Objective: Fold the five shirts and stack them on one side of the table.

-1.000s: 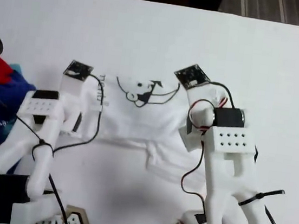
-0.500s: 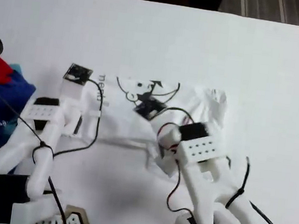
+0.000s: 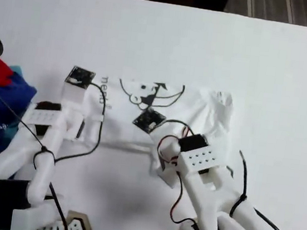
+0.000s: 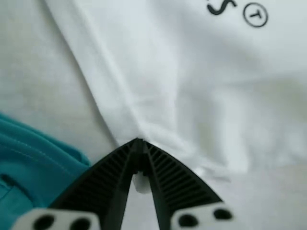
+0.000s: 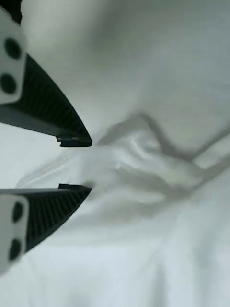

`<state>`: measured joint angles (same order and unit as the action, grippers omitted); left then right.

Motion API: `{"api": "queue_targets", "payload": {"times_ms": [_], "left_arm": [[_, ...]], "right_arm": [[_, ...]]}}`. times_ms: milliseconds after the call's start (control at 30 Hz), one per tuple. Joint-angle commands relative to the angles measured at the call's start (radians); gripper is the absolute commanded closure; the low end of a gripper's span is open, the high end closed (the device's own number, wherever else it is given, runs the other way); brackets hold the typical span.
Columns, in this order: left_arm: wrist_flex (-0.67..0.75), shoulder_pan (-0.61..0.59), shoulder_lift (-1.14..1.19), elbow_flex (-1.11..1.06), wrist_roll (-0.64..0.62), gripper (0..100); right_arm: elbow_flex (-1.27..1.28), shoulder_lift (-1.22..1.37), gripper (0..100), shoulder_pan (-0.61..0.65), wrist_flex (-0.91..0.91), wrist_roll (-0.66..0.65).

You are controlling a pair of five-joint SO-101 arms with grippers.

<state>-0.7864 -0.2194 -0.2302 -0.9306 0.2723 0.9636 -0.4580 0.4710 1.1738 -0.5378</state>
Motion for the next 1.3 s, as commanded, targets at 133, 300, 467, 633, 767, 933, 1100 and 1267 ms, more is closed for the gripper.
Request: {"api": "queue_targets", "payload": {"times_ms": [133, 300, 467, 633, 767, 933, 1100, 1267], "left_arm": [[0.017, -0.006, -0.028, -0.002, -0.002, 97], [0.017, -0.006, -0.028, -0.002, -0.002, 97], [0.017, -0.006, -0.028, -0.004, -0.002, 97], [0.017, -0.006, -0.028, -0.004, -0.002, 97], [0.017, -0.005, -0.028, -0.004, -0.002, 97], [0.017, -0.005, -0.028, -0.004, -0.002, 97], [0.017, -0.005, -0.028, -0.004, -0.002, 97], [0.017, -0.005, -0.028, -0.004, -0.002, 97]], "right_arm": [[0.054, -0.027, 86.5, 0.002, -0.139, -0.003], [0.089, 0.039, 86.5, -0.002, -0.222, -0.003], [0.072, 0.093, 94.7, -0.059, -0.24, 0.0], [0.031, 0.022, 98.1, -0.101, -0.163, 0.0], [-0.002, -0.084, 97.9, -0.091, -0.085, 0.0], [-0.006, -0.142, 97.9, -0.091, -0.028, 0.0], [0.002, -0.142, 97.4, -0.091, -0.021, 0.002], [-0.002, -0.14, 88.7, -0.091, -0.038, 0.002]]}}
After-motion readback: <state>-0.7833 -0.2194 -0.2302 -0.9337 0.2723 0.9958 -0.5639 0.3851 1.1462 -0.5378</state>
